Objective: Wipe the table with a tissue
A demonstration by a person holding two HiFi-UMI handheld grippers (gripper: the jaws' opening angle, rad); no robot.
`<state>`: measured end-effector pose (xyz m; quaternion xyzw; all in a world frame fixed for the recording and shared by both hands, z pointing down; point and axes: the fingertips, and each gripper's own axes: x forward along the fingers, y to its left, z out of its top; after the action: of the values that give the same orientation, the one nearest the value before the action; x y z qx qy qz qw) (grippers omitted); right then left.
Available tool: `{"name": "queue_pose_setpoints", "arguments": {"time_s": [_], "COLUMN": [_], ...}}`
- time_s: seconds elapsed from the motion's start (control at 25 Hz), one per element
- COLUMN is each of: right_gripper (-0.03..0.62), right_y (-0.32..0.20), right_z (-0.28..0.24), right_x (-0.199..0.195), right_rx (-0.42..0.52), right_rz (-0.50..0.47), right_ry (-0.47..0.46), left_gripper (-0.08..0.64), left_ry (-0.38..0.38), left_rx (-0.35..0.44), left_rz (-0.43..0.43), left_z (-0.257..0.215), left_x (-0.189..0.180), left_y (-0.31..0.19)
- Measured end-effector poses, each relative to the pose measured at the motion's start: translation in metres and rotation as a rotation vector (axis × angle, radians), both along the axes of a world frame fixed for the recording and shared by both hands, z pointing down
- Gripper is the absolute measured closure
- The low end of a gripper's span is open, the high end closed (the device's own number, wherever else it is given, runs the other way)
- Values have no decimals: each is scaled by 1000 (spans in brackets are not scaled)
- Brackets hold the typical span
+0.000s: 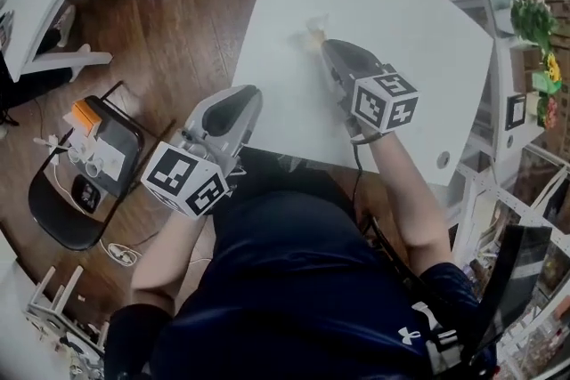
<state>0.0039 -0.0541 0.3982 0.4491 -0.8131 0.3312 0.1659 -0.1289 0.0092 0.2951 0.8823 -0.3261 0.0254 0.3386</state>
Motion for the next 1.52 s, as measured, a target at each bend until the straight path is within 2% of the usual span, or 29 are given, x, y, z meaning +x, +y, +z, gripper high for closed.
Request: {"name": "queue_pose_setpoints", "arguments": {"time_s": [0.2,0.44,0.56,0.76,0.96,1.12,1.32,1.52], "right_gripper": [577,577,577,577,577,577,577,577], "right_y": [69,199,254,329,362,381,391,390], "right_z": [-54,-123,-151,-196,-225,-240,-248,-256], "right_x": [49,109,135,161,170,166,153,139], "right_rx": [116,261,328,425,509,546,568,594], "right_rz": [154,288,354,415,486,528,547,518], "right_ry": [-103,-263,-293,-258,-188,-134,-78,-44], "left_gripper": [525,518,518,524,526,526,529,531], "left_ry": [-9,-11,-8,12,38,36,68,58], "left_rx": [139,141,160,182,187,206,215,226], "left_rz": [78,141,177,244,327,383,395,373], "left_z": [-54,-74,-88,-110,-113,-109,-102,-108], "left_x": [45,111,132,157,169,163,149,135], "left_y": [43,153,193,237,264,274,273,270]}}
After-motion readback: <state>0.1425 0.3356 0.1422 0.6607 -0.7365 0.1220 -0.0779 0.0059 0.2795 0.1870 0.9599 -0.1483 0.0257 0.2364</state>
